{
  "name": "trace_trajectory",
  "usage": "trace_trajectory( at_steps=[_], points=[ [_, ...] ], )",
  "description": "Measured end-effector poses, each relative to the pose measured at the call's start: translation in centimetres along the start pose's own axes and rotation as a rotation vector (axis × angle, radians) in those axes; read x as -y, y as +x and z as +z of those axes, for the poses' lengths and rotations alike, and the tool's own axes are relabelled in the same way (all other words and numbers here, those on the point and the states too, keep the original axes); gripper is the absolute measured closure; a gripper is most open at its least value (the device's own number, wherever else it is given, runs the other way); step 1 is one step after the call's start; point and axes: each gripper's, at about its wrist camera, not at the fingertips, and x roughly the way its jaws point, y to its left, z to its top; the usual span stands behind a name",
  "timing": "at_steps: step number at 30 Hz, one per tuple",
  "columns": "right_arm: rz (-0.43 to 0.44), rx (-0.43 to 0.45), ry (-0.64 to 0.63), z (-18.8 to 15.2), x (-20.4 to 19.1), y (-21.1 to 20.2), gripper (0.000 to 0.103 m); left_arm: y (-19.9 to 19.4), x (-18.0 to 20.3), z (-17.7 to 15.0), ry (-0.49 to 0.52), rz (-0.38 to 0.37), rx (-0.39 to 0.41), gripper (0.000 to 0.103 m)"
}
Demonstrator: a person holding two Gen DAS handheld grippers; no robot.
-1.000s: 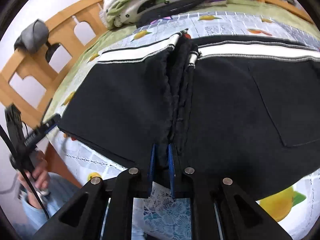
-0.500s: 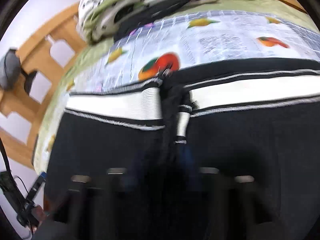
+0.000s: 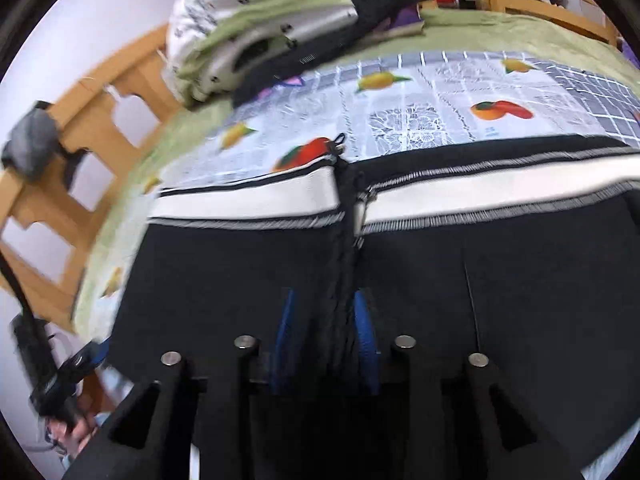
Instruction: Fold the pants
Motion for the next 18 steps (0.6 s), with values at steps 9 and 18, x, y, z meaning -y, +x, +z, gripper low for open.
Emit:
trace_trajectory(
  at_steps=[9,18],
  points=[
    [-0.005,0.006,-0.026,-7.8,-0.7,-0.5,0.067,2.2,2.1,-0.8,-0.022,0.031,-0.028,0.027],
    [-0.079,0.080,-0.003,-8.3,2.5,-6.5,0.062,2.5,8.6,0.3,0.164,0.343,0.034,0.080]
  ],
)
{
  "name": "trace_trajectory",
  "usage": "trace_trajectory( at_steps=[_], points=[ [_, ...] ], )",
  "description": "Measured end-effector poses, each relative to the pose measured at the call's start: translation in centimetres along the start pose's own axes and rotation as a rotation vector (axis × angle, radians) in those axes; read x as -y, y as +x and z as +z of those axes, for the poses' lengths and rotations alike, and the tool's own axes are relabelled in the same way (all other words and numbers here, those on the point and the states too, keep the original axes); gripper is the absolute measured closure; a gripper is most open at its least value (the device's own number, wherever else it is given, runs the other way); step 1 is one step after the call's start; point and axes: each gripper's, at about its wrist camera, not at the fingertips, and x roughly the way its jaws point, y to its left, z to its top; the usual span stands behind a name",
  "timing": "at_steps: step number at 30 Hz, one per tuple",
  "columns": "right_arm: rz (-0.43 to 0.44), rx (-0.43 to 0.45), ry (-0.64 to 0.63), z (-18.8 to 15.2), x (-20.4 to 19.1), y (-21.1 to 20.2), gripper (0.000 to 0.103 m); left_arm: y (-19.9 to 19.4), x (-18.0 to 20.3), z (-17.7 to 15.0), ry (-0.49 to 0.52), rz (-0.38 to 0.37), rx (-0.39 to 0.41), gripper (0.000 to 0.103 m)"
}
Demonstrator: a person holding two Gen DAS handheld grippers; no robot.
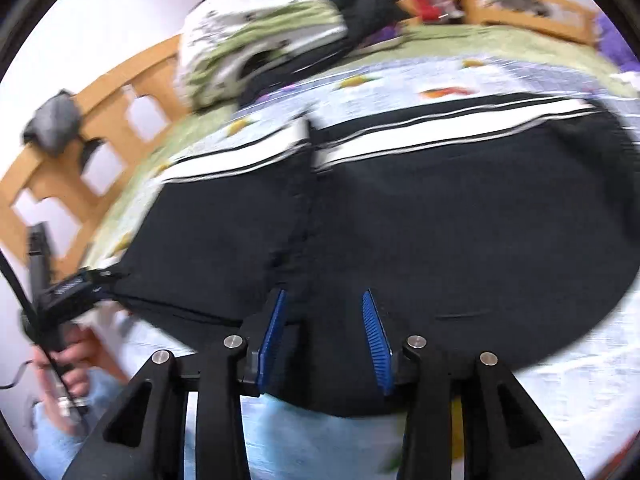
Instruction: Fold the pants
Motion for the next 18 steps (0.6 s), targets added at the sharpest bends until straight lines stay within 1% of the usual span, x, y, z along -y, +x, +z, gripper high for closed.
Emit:
trace_trajectory(
  at_steps=[1,2,4,5,7,8,10,11,13,15,18],
  points=[
    [-0.030,0.004,0.000,0.2,0.8,-0.4,0.062,-0.6,0.8,0.3,0.031,-0.003,0.012,0.085],
    [-0.047,0.014,0.006,0.3,2.0,-0.9,0.062,-1.7,2.8,0.7,0.084,0.004,0.044,0.086],
    [-0.060,0.038,0.034,0.4,3.6,-1.6,0.062,-3.1,5.9,1.1,0.165,0.009,0.083,0.089],
    [-0.062,0.056,0.051,0.4,4.6,-2.1,0.062,-3.9,8.5,1.3,0.230,0.000,0.108,0.089],
    [-0.083,0.087,0.070,0.4,6.5,-3.1,0.062,-4.9,11.6,1.1,0.286,-0.035,0.128,0.089],
    [-0.106,0.103,0.078,0.3,7.3,-3.4,0.062,-5.2,14.2,1.1,0.326,-0.071,0.133,0.089],
    [-0.143,0.114,0.092,0.2,9.4,-4.7,0.062,-5.4,17.3,0.6,0.363,-0.128,0.125,0.089],
    [-0.151,0.122,0.107,0.1,10.4,-5.3,0.062,-5.1,19.5,0.1,0.381,-0.177,0.111,0.089],
    [-0.141,0.143,0.164,-0.3,13.0,-6.8,0.062,-4.4,22.0,-0.7,0.401,-0.233,0.086,0.089],
    [-0.126,0.148,0.203,-0.6,14.6,-7.4,0.062,-3.1,24.8,-2.0,0.408,-0.297,0.042,0.089],
    [-0.127,0.137,0.241,-1.6,16.5,-7.5,0.062,-0.6,27.4,-3.9,0.412,-0.359,-0.041,0.089]
  ],
)
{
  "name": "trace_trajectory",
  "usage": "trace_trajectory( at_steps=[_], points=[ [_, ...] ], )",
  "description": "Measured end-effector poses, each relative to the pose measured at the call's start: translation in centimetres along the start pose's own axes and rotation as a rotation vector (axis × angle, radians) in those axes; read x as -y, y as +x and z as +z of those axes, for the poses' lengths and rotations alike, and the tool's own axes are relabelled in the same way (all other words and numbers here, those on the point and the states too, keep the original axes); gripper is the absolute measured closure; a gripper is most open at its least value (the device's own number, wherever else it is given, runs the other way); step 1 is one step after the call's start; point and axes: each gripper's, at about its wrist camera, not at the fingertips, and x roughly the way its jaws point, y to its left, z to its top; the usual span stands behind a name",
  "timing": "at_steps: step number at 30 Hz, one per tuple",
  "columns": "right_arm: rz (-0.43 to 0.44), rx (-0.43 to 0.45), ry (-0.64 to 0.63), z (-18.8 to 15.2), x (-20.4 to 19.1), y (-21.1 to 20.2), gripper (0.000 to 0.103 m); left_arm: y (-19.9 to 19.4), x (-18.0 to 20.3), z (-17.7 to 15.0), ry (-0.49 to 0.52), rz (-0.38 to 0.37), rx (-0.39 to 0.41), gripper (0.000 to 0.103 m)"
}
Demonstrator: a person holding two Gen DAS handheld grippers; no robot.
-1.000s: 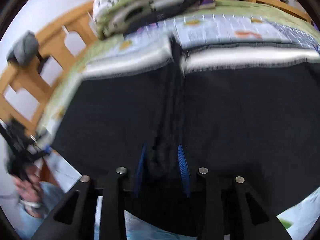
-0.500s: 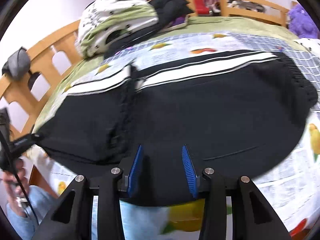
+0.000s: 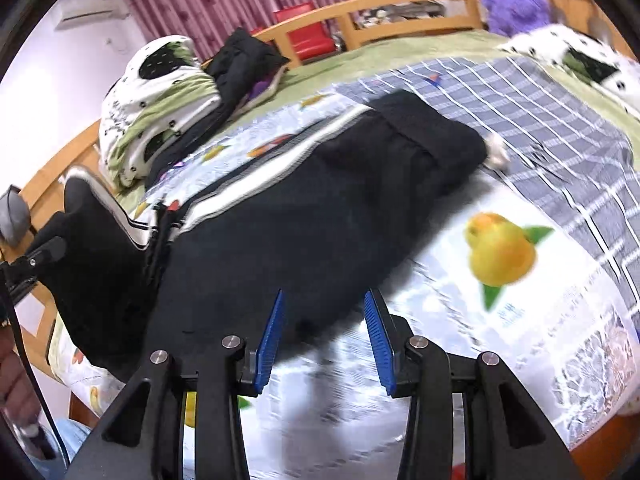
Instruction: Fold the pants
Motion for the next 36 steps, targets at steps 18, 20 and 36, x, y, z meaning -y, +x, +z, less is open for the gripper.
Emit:
trace_trajectory(
  at_steps=[18,20,36],
  points=[
    [0.323,-0.102,-0.015,2.5,-7.3,4.5,0.046,-4.7,-9.5,-4.1,-0.241,0.047,-0.017,0.036],
    [0.348,-0.156,-0.005,3.4,-9.2,7.2,0.046,-5.1,-10.8,-4.4,-0.260,0.106,-0.027,0.036],
    [0.237,-0.169,-0.356,14.3,-14.0,3.5,0.089,-3.7,-10.7,-3.5,-0.293,0.156,-0.041,0.036]
  ],
)
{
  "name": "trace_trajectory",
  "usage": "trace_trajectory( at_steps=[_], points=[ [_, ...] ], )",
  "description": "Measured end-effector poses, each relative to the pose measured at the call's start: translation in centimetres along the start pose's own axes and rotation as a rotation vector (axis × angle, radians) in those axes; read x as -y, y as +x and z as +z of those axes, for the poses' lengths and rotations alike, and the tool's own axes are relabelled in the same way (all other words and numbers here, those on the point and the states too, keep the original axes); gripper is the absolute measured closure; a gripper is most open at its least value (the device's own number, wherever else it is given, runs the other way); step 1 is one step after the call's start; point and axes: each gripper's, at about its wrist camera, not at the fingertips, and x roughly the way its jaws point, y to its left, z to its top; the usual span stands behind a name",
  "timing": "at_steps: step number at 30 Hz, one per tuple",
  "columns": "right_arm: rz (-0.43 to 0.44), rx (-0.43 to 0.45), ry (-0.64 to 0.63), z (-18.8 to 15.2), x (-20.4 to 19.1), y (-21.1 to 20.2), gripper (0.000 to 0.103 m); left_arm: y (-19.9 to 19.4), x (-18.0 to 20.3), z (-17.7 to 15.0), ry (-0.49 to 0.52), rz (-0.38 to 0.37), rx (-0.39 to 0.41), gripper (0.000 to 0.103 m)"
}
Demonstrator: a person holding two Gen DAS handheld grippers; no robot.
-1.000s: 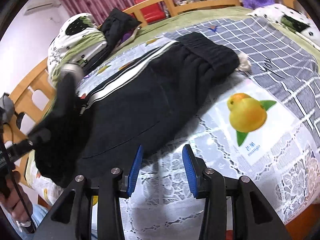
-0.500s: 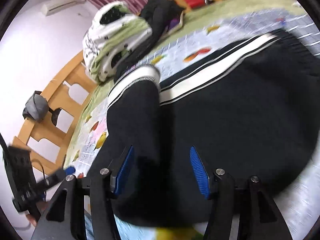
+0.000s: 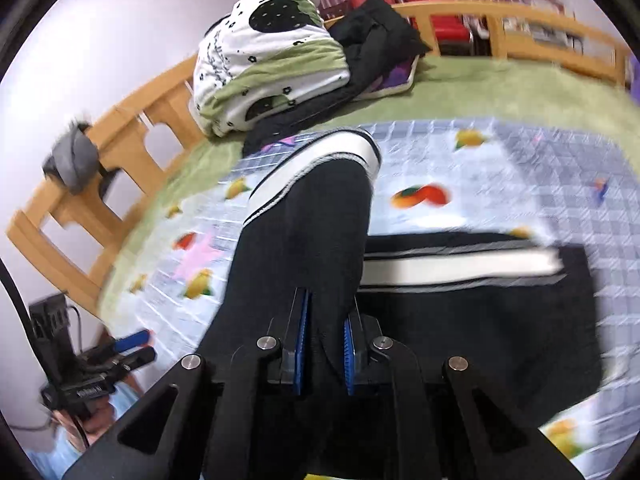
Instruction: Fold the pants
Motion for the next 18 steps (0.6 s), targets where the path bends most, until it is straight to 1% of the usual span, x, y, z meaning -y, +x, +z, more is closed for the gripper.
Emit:
trace_trajectory(
  at_steps=[1,3,5,7,9,11,13,14,15,16,17,18],
  points=[
    [-0.033,-0.007,-0.020,0.3,0.5,-0.6,0.089,0.5,0.5,0.0,0.007,-0.010,-0.009,0.036],
    [-0.071,-0.015,-0.026,0.5,2.4,-1.6,0.089,1.4,2.0,0.0,0.035,-0.017,-0.020,0.036],
    [-0.105,-0.023,-0.022,0.4,5.2,-2.4,0.089,2.0,3.5,-0.1,0.066,-0.026,-0.032,0.036],
    [-0.158,-0.022,-0.013,0.2,8.2,-3.2,0.089,2.4,4.6,-0.4,0.096,-0.039,-0.043,0.036],
    [-0.206,-0.017,0.028,-0.5,11.6,-3.9,0.089,3.0,5.8,-0.7,0.139,-0.046,-0.044,0.036],
    [-0.243,-0.049,0.083,-2.1,15.4,-3.4,0.088,3.8,6.6,-0.9,0.153,-0.044,-0.050,0.036],
    [-0.277,-0.120,0.132,-4.1,18.2,-1.0,0.080,5.1,7.1,-1.0,0.144,-0.045,-0.080,0.036],
    [-0.287,-0.141,0.162,-5.2,19.4,0.1,0.075,5.7,7.3,-1.0,0.138,-0.051,-0.100,0.036],
    [-0.273,-0.097,0.176,-6.1,20.1,-0.1,0.068,6.0,7.5,-1.1,0.135,-0.061,-0.113,0.036],
    [-0.270,-0.061,0.186,-6.4,20.3,-0.9,0.065,6.0,7.6,-1.2,0.136,-0.069,-0.116,0.036],
    [-0.280,-0.035,0.210,-6.7,20.3,-2.0,0.064,6.0,7.8,-1.5,0.144,-0.076,-0.111,0.036],
    [-0.273,0.009,0.239,-7.2,20.0,-3.5,0.065,6.0,7.9,-1.8,0.149,-0.074,-0.107,0.036]
  ],
)
